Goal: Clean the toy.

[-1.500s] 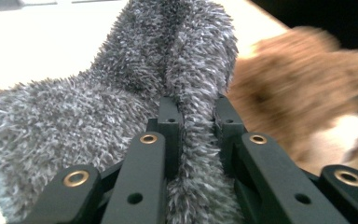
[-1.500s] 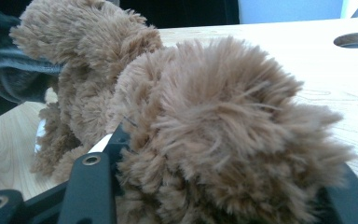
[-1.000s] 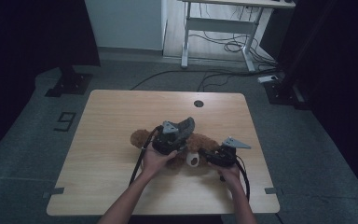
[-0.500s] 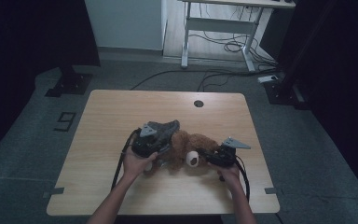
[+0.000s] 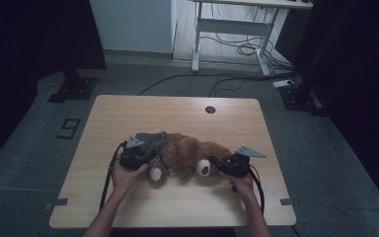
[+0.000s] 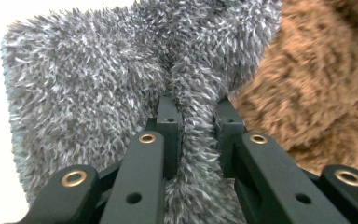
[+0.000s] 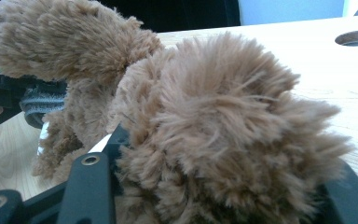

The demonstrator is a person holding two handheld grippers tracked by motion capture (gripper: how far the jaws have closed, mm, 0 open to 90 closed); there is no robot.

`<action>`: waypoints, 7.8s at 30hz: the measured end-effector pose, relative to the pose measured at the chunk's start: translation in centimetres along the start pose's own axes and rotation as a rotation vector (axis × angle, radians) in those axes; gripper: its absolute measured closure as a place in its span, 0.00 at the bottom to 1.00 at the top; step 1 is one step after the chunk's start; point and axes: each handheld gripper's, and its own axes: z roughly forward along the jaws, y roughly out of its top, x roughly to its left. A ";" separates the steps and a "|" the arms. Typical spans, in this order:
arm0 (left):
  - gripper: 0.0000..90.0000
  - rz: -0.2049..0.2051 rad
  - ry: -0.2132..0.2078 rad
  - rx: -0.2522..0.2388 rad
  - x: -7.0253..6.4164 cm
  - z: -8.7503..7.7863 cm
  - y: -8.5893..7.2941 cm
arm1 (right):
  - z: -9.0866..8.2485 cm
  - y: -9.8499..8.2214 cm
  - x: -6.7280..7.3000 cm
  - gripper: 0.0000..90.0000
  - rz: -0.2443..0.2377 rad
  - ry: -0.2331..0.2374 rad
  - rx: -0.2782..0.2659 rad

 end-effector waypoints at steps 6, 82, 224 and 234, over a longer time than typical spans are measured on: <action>0.85 -0.046 0.024 -0.025 0.7 -1.5 -0.4 | 0.0 0.0 0.0 0.47 0.003 0.001 0.000; 0.85 0.229 -0.285 0.038 -16.3 6.4 7.7 | -2.3 -1.3 1.0 0.47 -0.043 0.077 0.105; 0.86 0.005 -0.010 -0.028 -1.0 -2.8 1.2 | -2.2 -1.4 -0.2 0.48 0.018 0.091 0.099; 0.86 -0.029 0.001 -0.020 0.3 -2.8 -0.3 | -2.2 -1.4 -0.1 0.48 0.014 0.091 0.099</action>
